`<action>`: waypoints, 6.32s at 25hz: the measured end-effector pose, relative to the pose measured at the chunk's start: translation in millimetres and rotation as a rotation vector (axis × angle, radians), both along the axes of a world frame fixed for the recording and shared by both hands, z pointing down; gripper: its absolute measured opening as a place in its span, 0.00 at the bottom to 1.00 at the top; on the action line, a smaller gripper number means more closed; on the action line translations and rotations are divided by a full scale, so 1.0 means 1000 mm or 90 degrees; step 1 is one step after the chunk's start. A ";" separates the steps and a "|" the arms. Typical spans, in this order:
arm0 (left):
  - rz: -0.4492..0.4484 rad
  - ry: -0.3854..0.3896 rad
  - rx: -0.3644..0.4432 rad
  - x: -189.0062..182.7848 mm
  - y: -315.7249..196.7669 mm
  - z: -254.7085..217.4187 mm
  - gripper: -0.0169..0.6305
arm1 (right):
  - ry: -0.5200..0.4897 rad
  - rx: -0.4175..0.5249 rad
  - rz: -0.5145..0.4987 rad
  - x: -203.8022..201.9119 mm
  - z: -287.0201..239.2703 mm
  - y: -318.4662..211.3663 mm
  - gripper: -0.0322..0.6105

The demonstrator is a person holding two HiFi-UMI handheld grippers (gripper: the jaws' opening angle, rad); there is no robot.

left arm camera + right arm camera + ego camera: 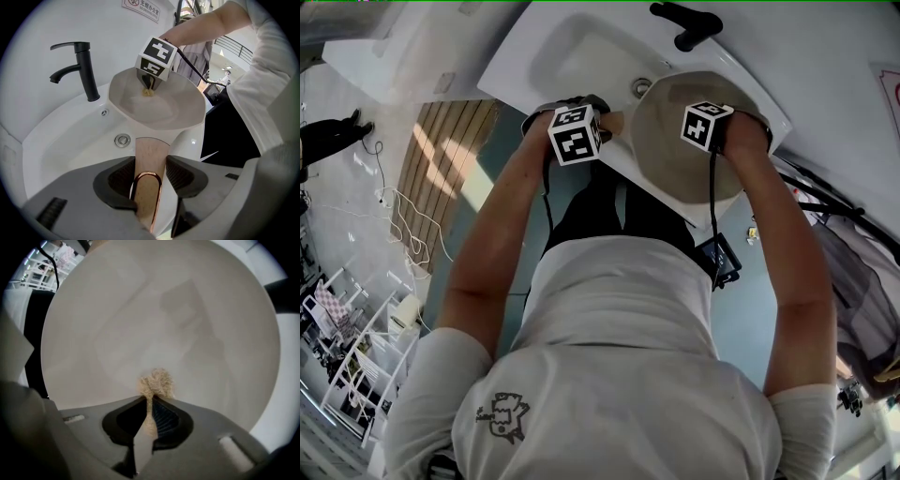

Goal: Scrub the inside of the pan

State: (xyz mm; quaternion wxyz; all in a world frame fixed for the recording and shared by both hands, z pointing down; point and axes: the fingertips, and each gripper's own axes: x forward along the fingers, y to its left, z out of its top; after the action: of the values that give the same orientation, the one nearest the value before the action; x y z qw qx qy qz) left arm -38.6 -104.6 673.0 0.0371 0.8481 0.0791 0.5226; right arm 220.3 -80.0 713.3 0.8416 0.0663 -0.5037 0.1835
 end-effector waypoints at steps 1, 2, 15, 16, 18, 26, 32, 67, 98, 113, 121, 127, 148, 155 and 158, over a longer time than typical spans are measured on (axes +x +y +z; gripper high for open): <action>0.000 0.000 0.000 0.000 0.000 0.000 0.34 | -0.018 0.027 -0.002 -0.005 0.000 -0.008 0.11; 0.000 0.000 0.000 0.000 0.000 0.000 0.34 | -0.043 0.054 -0.005 -0.011 0.001 -0.016 0.11; -0.001 -0.002 -0.002 0.000 0.000 0.002 0.34 | -0.304 0.162 -0.082 -0.118 0.007 -0.022 0.11; -0.001 -0.002 -0.002 0.000 0.000 0.002 0.34 | -0.322 0.143 -0.086 -0.125 0.007 -0.014 0.11; -0.002 -0.002 -0.001 0.000 0.000 0.002 0.34 | -0.355 0.097 -0.079 -0.135 0.006 0.004 0.11; 0.000 0.001 0.002 0.000 0.001 0.001 0.34 | -0.327 -0.129 0.023 -0.112 -0.005 0.078 0.11; 0.002 0.005 0.006 0.000 0.000 0.001 0.34 | -0.193 -0.160 0.076 -0.050 -0.014 0.082 0.11; -0.009 0.000 0.051 0.000 0.000 -0.010 0.35 | -0.322 0.021 0.220 -0.125 -0.007 0.079 0.11; -0.089 0.213 0.044 0.036 0.036 -0.157 0.33 | -0.557 0.481 0.392 -0.130 -0.216 0.060 0.11; -0.255 0.348 0.135 0.079 0.145 -0.272 0.20 | -0.800 0.669 0.292 -0.111 -0.358 0.197 0.11; -0.261 0.382 0.142 0.089 0.246 -0.307 0.11 | -0.885 0.691 0.277 -0.100 -0.399 0.272 0.11; -0.242 0.415 0.147 0.082 0.276 -0.337 0.09 | -0.880 0.715 0.296 -0.105 -0.410 0.300 0.11; -0.166 0.558 0.123 -0.148 0.333 -0.418 0.03 | -0.858 0.836 0.338 -0.308 -0.448 0.353 0.10; -0.178 0.583 0.085 -0.192 0.341 -0.427 0.03 | -0.847 0.872 0.345 -0.356 -0.466 0.372 0.10; -0.163 0.587 0.086 -0.193 0.346 -0.429 0.03 | -0.850 0.885 0.365 -0.360 -0.469 0.380 0.10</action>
State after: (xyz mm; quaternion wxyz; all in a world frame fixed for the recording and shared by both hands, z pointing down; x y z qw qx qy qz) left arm -231.7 241.7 243.7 0.0074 0.9948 -0.0520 0.0873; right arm -140.1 300.4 244.1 0.0854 0.5455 -0.8326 0.0442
